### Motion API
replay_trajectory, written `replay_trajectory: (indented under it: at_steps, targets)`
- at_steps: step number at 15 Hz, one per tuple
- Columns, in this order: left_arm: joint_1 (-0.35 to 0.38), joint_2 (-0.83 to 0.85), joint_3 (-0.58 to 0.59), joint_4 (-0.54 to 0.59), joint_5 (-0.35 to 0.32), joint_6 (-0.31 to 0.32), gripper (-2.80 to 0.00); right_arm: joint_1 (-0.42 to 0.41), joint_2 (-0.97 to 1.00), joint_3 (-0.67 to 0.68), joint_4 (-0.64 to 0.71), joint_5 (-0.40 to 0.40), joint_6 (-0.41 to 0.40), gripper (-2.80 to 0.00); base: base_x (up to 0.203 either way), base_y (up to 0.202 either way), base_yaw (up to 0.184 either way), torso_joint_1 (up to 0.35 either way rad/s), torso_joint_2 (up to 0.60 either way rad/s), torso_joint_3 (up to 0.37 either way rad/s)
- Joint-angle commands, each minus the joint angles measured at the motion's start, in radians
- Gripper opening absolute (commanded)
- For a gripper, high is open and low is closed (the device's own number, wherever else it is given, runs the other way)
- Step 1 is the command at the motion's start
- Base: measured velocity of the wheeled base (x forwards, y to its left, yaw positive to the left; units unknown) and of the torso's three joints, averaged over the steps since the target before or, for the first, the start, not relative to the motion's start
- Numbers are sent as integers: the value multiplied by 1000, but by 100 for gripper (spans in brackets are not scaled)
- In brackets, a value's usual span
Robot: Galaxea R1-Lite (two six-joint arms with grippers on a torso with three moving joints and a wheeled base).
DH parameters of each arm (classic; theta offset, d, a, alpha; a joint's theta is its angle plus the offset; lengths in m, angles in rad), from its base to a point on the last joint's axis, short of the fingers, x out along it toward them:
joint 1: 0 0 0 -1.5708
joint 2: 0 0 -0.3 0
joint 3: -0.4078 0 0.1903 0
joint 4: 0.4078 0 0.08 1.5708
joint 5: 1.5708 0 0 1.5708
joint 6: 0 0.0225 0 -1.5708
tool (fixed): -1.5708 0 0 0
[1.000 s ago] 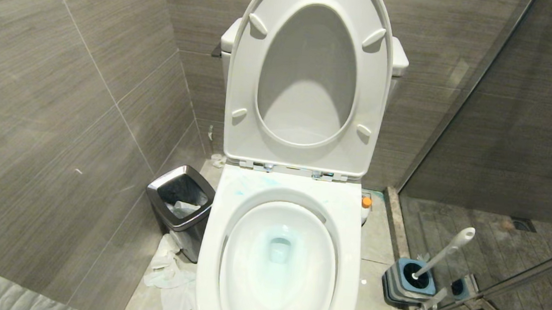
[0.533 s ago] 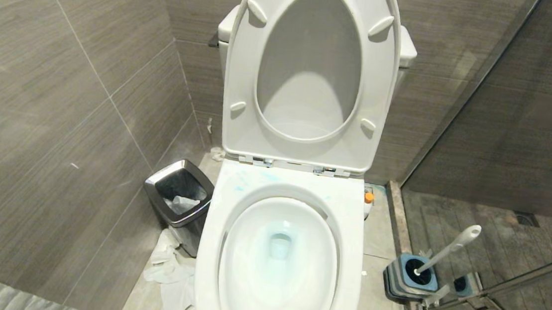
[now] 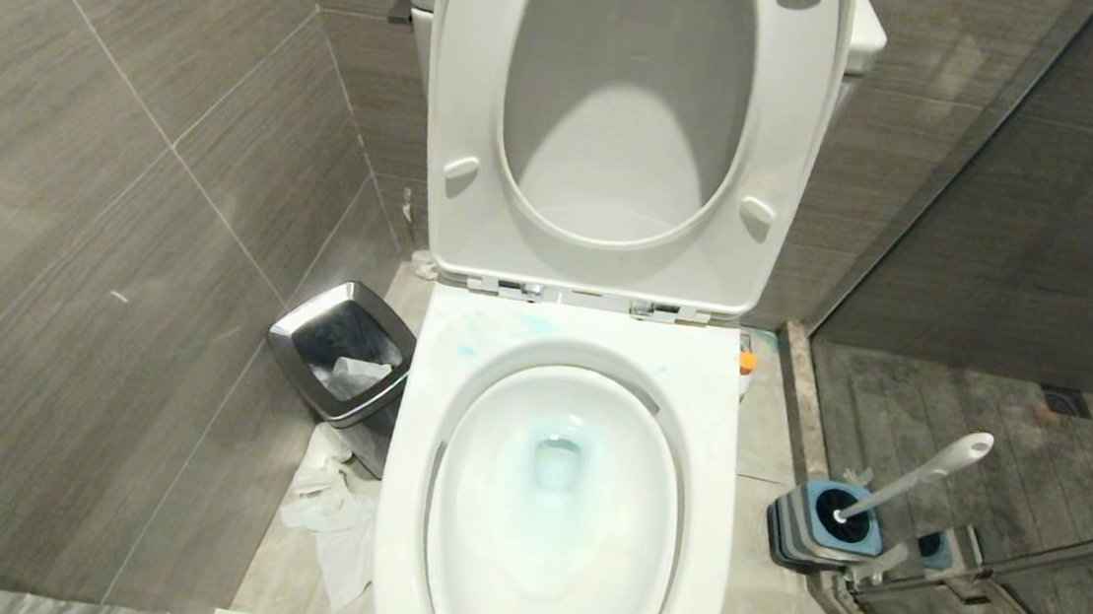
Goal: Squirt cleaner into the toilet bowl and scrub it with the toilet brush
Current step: Pour in the cleaning agent
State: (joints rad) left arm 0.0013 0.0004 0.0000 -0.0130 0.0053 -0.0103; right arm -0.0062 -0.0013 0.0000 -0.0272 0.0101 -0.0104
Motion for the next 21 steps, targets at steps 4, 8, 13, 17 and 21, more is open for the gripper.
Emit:
replay_trajectory:
  at_steps: [4,8,13,17,21]
  targets:
    - [0,0,8,-1,1,0,-280,0,0,11,0,1,0,0,0,0,0,3,2,-195]
    - [0,0,8,-1,1,0,-280,0,-2,11,0,1,0,0,0,0,0,5,4,-150]
    - [0,0,8,-1,1,0,-280,0,0,11,0,1,0,0,0,0,0,0,0,-76]
    - [0,0,8,-1,1,0,-280,0,-2,11,0,1,0,0,0,0,0,3,0,-181]
    - [0,0,8,-1,1,0,-280,0,0,11,0,1,0,0,0,0,0,4,2,-194]
